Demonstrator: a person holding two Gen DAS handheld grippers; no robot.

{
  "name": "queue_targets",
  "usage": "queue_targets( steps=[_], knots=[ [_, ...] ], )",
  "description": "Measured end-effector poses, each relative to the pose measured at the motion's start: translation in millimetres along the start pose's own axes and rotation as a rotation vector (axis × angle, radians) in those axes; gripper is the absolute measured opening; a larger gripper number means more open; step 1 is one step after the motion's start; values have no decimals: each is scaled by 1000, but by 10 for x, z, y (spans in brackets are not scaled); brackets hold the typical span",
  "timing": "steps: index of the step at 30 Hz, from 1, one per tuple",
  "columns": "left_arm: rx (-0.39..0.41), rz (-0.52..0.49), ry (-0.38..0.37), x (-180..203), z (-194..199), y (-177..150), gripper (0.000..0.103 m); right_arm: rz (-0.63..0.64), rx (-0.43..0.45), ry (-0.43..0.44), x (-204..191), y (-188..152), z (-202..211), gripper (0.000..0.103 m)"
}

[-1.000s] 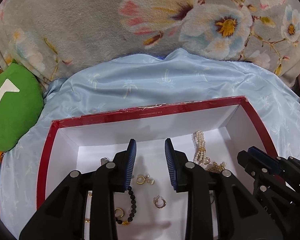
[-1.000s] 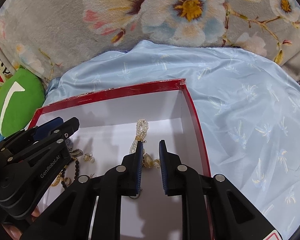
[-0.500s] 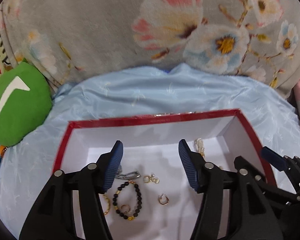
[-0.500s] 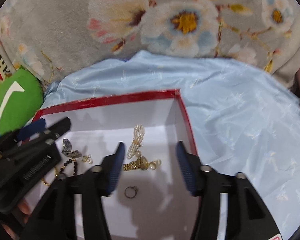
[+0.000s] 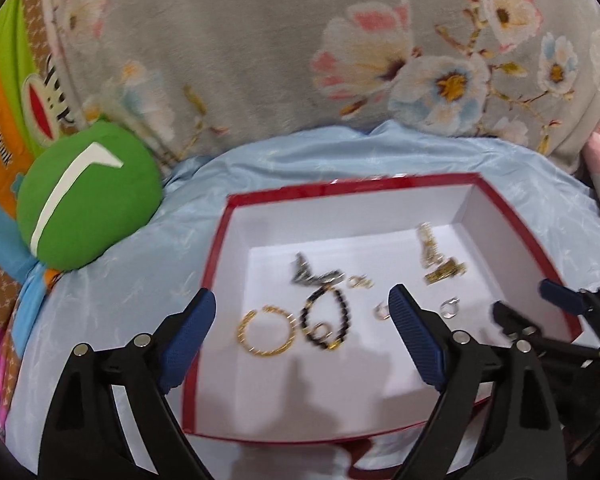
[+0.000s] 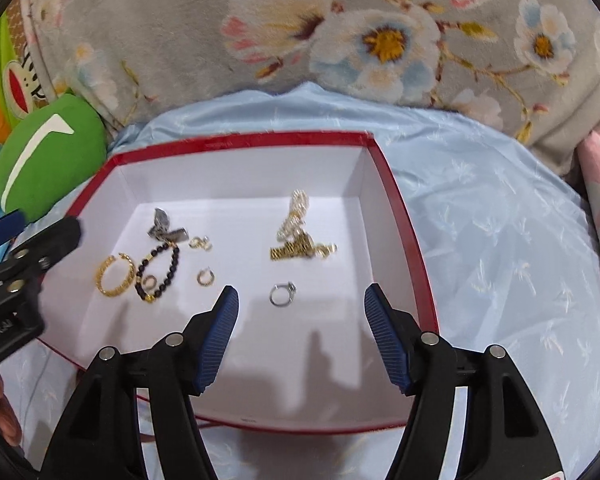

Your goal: Organize jewelry

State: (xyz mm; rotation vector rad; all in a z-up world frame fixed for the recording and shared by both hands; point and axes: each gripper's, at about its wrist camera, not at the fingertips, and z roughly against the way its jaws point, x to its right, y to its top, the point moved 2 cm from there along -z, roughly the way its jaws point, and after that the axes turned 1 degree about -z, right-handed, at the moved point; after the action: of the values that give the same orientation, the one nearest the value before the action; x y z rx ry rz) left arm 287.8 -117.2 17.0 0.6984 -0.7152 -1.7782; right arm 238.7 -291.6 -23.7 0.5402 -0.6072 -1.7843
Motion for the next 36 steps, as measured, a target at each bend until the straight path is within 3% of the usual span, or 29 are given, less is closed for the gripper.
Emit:
queue_targets(
  steps=[2,10,14,19,36],
  knots=[
    [-58,14,8,-125,-88,-86,85,-19,-32,-2,49,-68,-42,64],
    [-123,50,11,-329,-141,-349,84,10,-31,-27,-48,-235,80,63],
    [-188,64,6,-373,-222,-529,79,-3,-43,-14,-74,-295,152,63],
    [-209,169,-63,-517,-169,-665,79,6,-43,-1,-118,-440,281,63],
    [-219,141,-48,-458,216,-908,77,14,-57,25,-97,-717,532,64]
  ],
)
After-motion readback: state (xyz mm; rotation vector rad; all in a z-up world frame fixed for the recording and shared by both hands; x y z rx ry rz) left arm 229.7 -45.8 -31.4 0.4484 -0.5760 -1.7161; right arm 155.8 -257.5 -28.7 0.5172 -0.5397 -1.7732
